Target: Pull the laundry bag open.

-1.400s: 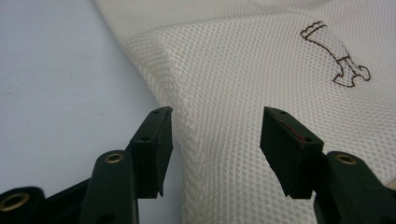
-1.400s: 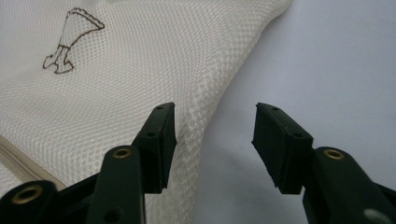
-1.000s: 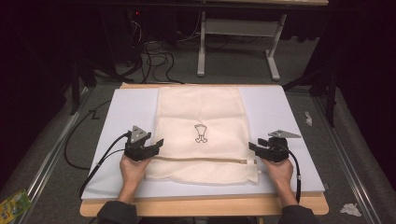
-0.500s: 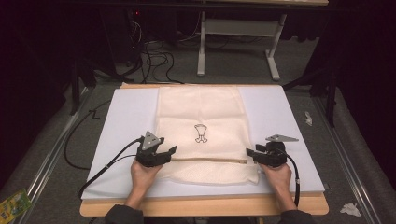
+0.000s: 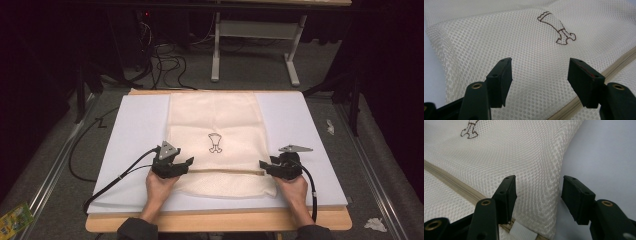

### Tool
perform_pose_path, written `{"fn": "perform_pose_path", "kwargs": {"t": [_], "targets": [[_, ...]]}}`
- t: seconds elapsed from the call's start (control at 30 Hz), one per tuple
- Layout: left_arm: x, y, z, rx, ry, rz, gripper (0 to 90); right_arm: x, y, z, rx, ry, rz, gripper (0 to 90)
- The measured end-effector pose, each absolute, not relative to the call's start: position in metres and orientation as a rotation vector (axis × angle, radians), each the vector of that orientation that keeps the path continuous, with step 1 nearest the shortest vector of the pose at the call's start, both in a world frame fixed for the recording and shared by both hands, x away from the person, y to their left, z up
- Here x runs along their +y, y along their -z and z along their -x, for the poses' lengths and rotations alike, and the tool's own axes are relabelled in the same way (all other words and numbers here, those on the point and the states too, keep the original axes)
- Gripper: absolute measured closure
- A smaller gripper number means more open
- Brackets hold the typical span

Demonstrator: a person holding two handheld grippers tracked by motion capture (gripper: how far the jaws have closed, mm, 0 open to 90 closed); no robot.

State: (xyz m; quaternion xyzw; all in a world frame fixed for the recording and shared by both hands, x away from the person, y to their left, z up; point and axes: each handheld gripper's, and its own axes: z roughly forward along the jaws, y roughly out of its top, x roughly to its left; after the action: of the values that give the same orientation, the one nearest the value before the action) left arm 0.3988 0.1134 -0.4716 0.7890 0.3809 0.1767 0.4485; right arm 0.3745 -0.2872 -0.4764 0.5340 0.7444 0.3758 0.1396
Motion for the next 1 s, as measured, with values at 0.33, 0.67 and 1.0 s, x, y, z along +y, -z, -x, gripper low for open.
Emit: {"fn": "perform_pose_path", "kwargs": {"t": [0.33,0.67,1.0], "targets": [[0.110,0.478,-0.402,0.959,-0.411,-1.968,35.9,-0.282,0.476,-0.373,2.174,-1.076,-1.533,45.4],[0.109,0.481,-0.403,0.975,-0.397,-1.975,34.9,-0.281,0.473,-0.372,2.188,-1.055,-1.561,44.5],[0.109,0.482,-0.405,0.989,-0.378,-1.983,34.1,-0.268,0.470,-0.376,2.228,-1.073,-1.533,47.3]]}}
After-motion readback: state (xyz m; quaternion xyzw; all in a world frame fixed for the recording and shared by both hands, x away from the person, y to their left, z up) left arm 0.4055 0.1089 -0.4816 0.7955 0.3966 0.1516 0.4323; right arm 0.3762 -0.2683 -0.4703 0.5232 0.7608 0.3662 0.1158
